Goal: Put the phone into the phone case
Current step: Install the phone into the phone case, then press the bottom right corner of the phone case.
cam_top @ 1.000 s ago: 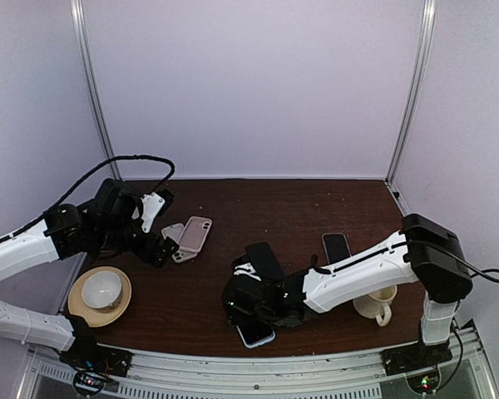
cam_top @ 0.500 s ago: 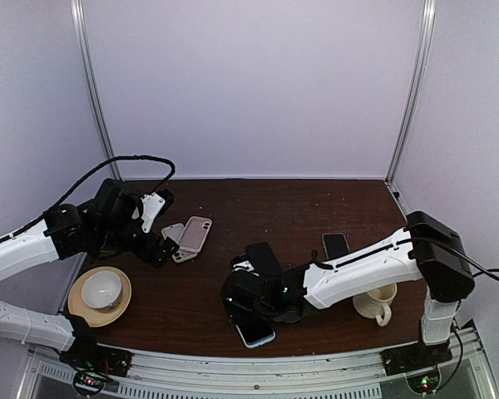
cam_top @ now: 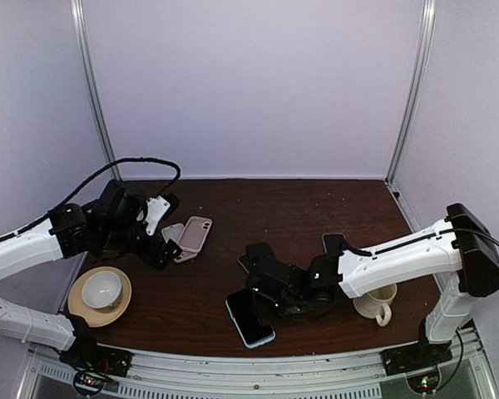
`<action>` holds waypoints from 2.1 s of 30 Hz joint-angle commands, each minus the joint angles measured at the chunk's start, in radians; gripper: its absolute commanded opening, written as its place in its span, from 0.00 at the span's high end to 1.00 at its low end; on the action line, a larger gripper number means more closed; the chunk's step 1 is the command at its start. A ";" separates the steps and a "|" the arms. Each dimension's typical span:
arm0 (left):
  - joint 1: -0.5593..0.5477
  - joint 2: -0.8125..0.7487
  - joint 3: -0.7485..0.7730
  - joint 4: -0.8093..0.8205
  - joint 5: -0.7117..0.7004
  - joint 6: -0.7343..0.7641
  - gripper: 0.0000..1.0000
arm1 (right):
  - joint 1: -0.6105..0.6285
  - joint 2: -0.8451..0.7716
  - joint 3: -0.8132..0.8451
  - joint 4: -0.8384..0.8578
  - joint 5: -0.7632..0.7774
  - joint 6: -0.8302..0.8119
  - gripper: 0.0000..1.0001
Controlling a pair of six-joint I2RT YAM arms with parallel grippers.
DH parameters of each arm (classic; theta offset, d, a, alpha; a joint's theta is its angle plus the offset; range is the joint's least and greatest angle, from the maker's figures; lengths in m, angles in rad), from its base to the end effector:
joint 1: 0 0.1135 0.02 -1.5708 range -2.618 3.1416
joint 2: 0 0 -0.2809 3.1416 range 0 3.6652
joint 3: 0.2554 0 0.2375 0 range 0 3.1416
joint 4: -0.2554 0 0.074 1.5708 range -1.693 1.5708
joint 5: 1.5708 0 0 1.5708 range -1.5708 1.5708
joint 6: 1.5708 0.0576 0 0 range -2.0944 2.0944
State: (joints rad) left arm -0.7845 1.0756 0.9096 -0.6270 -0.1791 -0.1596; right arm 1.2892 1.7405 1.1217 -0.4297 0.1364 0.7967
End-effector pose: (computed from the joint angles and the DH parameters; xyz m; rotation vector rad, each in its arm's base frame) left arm 0.1592 -0.1445 0.2888 0.6429 2.2725 -0.2510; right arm 0.1061 0.3387 0.1924 -0.6135 2.6440 0.5332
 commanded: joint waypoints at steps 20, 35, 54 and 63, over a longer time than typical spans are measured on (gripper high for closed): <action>-0.374 0.318 -0.116 0.158 0.147 -0.096 0.57 | 0.023 0.047 -0.100 0.023 -0.126 0.028 0.80; -0.373 0.306 -0.114 0.178 0.164 -0.075 0.57 | 0.046 0.090 -0.080 -0.106 -0.057 0.049 0.85; -0.235 0.195 0.062 0.019 0.078 -0.064 0.15 | 0.056 0.068 0.188 -0.278 0.021 -0.039 0.01; -0.133 0.152 0.046 0.047 0.118 -0.068 0.11 | 0.055 0.178 0.253 -0.277 -0.004 0.056 0.00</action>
State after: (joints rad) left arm -0.9226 1.2499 0.9565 -0.5892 -0.0700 -0.2272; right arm 1.3403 1.8965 1.3643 -0.6865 0.1303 0.8017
